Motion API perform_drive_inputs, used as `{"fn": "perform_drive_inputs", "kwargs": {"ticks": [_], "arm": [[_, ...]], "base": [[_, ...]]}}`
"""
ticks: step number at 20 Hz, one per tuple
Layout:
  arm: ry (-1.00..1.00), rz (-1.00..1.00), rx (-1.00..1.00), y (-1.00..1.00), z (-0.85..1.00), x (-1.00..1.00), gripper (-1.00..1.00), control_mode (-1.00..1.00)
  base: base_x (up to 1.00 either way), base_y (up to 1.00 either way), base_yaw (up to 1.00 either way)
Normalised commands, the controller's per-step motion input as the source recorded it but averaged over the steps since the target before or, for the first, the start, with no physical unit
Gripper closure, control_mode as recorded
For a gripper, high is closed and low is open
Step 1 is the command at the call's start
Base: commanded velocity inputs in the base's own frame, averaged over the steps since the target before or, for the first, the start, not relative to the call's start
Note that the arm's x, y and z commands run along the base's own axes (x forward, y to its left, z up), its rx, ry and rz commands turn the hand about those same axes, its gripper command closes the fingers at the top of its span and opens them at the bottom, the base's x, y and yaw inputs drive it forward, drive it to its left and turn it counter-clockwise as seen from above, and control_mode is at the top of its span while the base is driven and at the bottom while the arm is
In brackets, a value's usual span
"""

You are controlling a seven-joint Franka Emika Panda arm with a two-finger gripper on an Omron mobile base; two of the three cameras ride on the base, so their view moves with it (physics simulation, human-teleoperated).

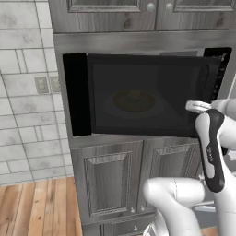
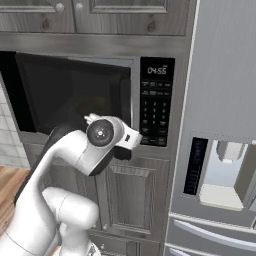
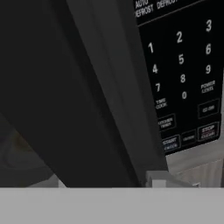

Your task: Retrieve the reheated potato from the microwave, then place the potato, cheese, and condiment on the cutting board.

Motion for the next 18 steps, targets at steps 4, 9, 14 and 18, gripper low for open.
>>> {"fn": "perform_drive_inputs", "kwargs": {"ticks": [4,9,14,18], "arm": [[0.03,-0.08,0.14,0.16,0.10,-0.65,1.00,-1.00],[0.00,-0.07,0.15,0.19,0.09,-0.69,1.00,-1.00],[0.01,-0.10,0.17,0.22,0.08,-0.60,1.00,-1.00],[0.01,-0.12,0.15,0.29,0.03,-0.56,1.00,-1.00]], "base": [[0.00,0.00,0.00],[0.00,0.00,0.00],[0.00,0.00,0.00],[0.00,0.00,0.00]]}}
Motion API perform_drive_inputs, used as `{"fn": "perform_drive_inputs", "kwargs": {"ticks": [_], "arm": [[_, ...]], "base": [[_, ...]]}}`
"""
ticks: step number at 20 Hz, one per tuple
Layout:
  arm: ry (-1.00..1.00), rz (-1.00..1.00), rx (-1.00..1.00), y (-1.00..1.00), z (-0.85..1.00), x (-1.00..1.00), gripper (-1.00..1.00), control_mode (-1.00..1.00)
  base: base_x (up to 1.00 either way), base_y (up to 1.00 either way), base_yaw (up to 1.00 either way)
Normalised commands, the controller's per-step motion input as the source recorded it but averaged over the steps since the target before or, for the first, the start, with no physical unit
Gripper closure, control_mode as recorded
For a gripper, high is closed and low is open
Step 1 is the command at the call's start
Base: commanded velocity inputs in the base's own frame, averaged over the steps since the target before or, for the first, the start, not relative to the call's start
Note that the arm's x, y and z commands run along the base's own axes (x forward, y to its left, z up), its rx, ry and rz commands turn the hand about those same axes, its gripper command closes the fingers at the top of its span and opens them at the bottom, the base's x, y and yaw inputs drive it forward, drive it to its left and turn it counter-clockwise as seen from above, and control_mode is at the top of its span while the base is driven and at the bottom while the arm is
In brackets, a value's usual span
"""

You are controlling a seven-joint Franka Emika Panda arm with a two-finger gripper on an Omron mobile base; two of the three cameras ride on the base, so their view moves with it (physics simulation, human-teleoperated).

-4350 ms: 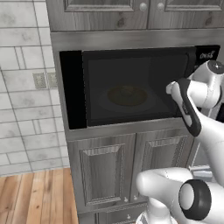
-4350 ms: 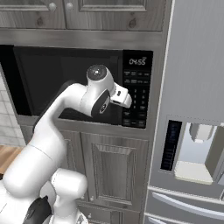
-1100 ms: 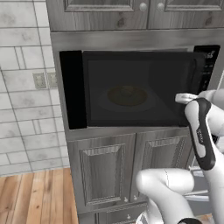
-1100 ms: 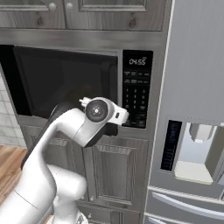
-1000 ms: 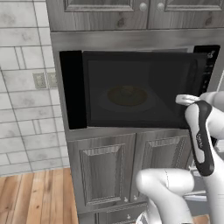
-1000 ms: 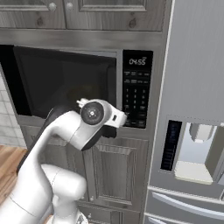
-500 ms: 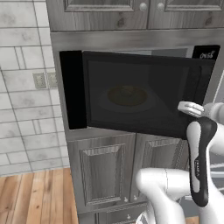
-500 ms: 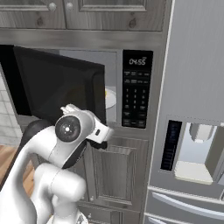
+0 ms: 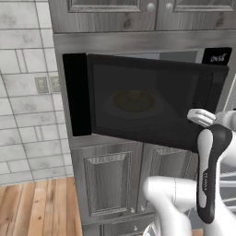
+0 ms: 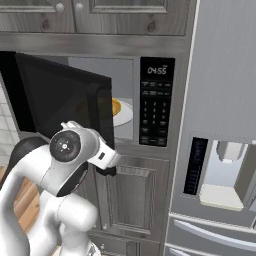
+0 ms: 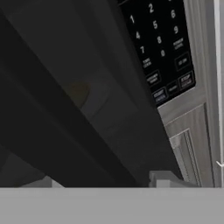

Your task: Retrieve the reheated potato from the microwave, then place the potato, cheese, and condiment on the cutting board.

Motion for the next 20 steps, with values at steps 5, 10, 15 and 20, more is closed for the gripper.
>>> {"fn": "perform_drive_inputs", "kwargs": {"ticks": [5,10,15,20], "arm": [[0.00,-0.07,0.15,0.26,0.00,-0.58,1.00,-1.00],[0.00,-0.01,0.17,0.28,0.03,-0.58,1.00,-1.00],[0.00,0.00,0.17,0.25,0.09,-0.54,1.00,-1.00],[0.00,0.00,0.16,0.31,0.10,-0.47,-1.00,-1.00]], "base": [[0.00,0.00,0.00],[0.00,0.00,0.00],[0.00,0.00,0.00],[0.00,0.00,0.00]]}}
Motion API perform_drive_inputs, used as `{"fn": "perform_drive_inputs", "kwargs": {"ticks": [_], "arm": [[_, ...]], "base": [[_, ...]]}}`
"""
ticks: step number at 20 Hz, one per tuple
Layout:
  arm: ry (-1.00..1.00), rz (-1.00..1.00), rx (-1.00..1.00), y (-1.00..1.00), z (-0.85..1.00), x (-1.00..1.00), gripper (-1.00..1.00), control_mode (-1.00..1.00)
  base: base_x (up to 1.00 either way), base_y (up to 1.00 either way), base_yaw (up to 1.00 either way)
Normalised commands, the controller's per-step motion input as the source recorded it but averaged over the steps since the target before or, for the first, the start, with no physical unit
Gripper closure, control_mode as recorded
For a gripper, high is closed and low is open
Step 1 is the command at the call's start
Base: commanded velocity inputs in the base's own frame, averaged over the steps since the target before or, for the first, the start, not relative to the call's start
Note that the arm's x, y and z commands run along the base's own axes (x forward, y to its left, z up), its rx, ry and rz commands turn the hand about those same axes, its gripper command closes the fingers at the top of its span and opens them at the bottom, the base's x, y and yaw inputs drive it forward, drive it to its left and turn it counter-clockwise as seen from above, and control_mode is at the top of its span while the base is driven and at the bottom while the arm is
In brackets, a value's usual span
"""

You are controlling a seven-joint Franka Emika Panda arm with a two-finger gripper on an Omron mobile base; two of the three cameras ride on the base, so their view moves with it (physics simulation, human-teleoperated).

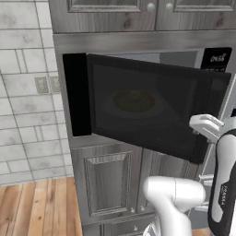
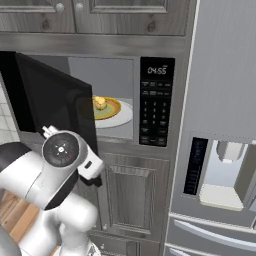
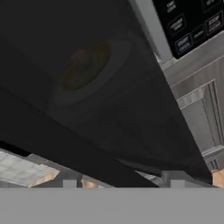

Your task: Retrieve the reheated potato from the microwave, then place the potato, cheese, and condiment on the cutting board.

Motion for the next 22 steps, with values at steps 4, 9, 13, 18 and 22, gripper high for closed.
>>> {"fn": "perform_drive_inputs", "kwargs": {"ticks": [4,9,13,18,22], "arm": [[0.00,0.00,0.16,0.08,0.09,-0.28,-1.00,-1.00],[0.00,0.00,0.18,-0.33,0.07,-0.45,-1.00,-1.00],[-0.01,-0.02,0.20,-0.53,0.05,-0.54,-1.00,-1.00],[0.03,-0.16,0.14,-0.59,0.03,-0.06,-1.00,-1.00],[0.10,-0.09,0.16,-0.46,0.00,0.26,-1.00,-1.00]], "base": [[0.00,0.00,0.00],[0.00,0.00,0.00],[0.00,0.00,0.00],[0.00,0.00,0.00],[0.00,0.00,0.00]]}}
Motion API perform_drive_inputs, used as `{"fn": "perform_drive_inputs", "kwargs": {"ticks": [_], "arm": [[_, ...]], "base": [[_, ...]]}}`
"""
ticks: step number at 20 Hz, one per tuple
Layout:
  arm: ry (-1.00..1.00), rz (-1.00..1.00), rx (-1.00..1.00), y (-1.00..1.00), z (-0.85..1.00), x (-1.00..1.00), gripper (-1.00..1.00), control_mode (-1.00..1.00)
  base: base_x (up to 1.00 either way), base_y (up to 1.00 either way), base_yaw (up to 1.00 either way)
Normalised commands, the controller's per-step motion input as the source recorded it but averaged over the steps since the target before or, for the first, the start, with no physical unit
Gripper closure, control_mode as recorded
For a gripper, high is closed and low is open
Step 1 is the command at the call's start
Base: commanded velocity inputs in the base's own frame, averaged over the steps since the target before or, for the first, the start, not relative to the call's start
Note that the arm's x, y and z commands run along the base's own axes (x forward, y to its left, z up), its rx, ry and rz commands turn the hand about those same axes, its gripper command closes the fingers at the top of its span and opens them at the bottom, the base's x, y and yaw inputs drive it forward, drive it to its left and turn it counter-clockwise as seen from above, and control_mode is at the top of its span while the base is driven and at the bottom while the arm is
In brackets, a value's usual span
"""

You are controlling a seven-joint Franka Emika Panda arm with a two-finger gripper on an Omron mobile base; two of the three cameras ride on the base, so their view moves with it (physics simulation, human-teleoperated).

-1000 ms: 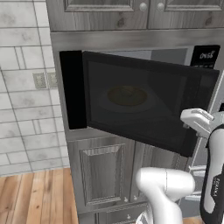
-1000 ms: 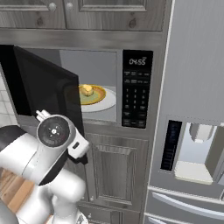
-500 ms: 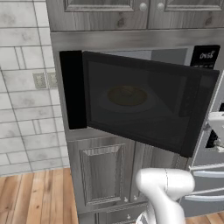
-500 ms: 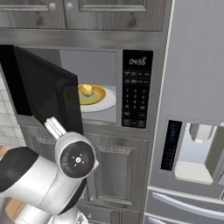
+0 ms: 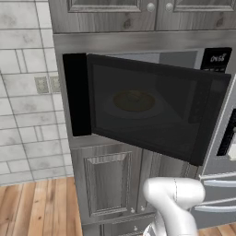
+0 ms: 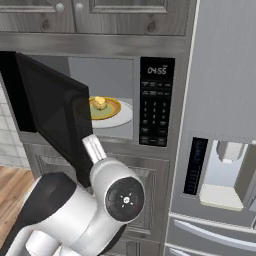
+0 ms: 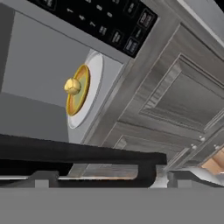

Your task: Retrieve the reheated potato from the microwave, then place the potato, cheese, and condiment on the cutting board.

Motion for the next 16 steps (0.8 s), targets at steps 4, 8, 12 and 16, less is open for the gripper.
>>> {"fn": "perform_drive_inputs", "kwargs": {"ticks": [4,8,12,16], "arm": [[0.02,0.00,0.14,-0.03,0.00,0.59,-1.00,-1.00],[0.10,0.00,0.22,0.00,0.00,0.79,-1.00,-1.00],[0.06,0.02,0.27,0.01,0.00,0.70,-1.00,-1.00],[0.03,0.03,0.23,0.05,0.00,0.73,-1.00,-1.00]], "base": [[0.00,0.00,0.00],[0.00,0.00,0.00],[0.00,0.00,0.00],[0.00,0.00,0.00]]}}
